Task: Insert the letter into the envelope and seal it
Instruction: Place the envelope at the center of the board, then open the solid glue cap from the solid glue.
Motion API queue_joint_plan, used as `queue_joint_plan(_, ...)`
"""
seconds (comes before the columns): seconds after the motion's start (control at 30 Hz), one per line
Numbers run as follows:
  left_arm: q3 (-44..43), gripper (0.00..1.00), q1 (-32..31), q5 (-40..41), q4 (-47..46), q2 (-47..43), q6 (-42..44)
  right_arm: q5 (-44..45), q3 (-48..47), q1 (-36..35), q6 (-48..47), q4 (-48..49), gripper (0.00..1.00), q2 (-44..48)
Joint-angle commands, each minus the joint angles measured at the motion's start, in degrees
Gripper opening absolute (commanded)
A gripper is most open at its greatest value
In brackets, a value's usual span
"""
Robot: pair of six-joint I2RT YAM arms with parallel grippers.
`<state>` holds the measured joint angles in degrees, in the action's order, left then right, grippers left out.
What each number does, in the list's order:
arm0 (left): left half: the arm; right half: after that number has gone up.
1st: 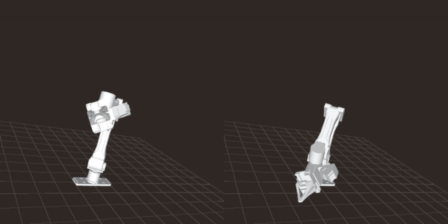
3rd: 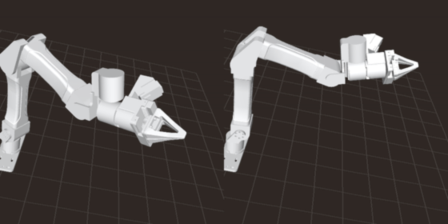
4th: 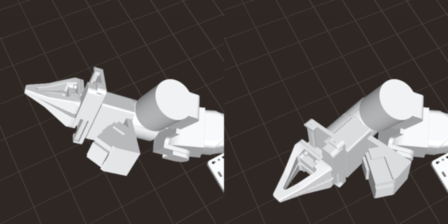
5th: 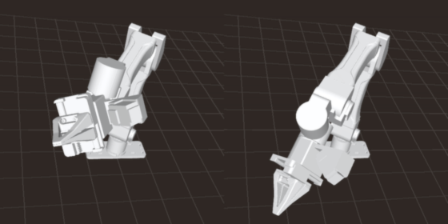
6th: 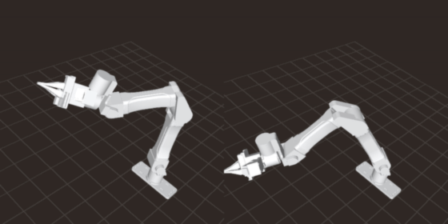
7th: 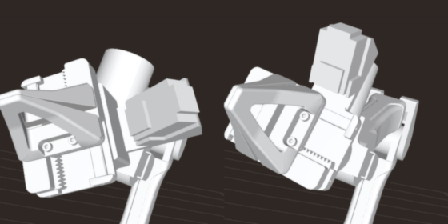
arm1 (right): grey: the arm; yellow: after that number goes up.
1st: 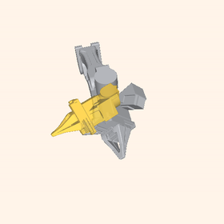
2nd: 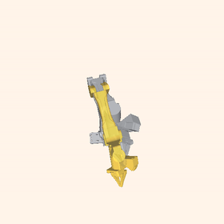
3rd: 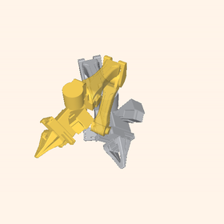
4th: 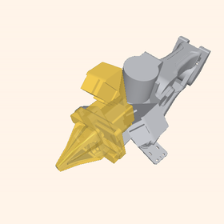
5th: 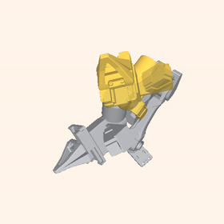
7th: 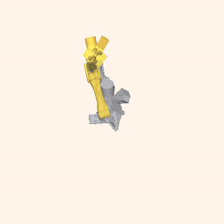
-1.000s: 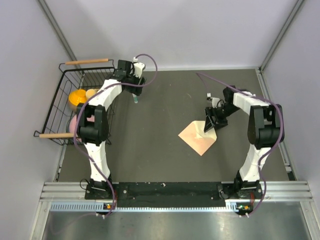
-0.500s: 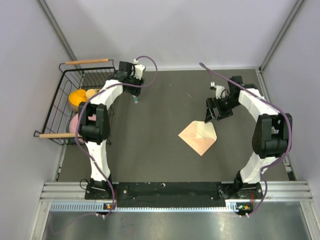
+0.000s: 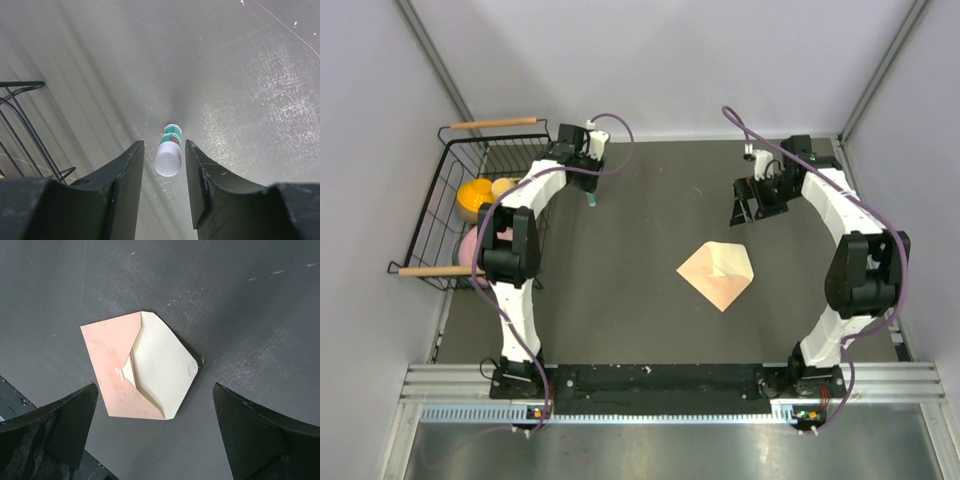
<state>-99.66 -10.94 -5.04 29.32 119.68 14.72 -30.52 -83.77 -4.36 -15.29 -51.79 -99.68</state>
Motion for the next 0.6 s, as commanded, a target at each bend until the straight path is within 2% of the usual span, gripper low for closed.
queue_joint_plan(0.0, 0.2, 0.43, 0.3, -0.2, -0.4, -0.2, -1.4, -1.1, -3.0, -0.4, -1.2, 1.1, 0.99, 4.5)
queue_joint_plan(0.47, 0.3, 0.44, 0.3, -1.6, 0.9, -0.4, -2.5, -1.6, -4.9, -0.6, -2.8, 2.0, 0.99, 5.6)
queue_joint_plan(0.57, 0.3, 0.4, 0.3, -1.6, 1.1, -0.6, -2.2, -2.3, -5.2, -0.7, -3.3, 2.0, 0.99, 6.2)
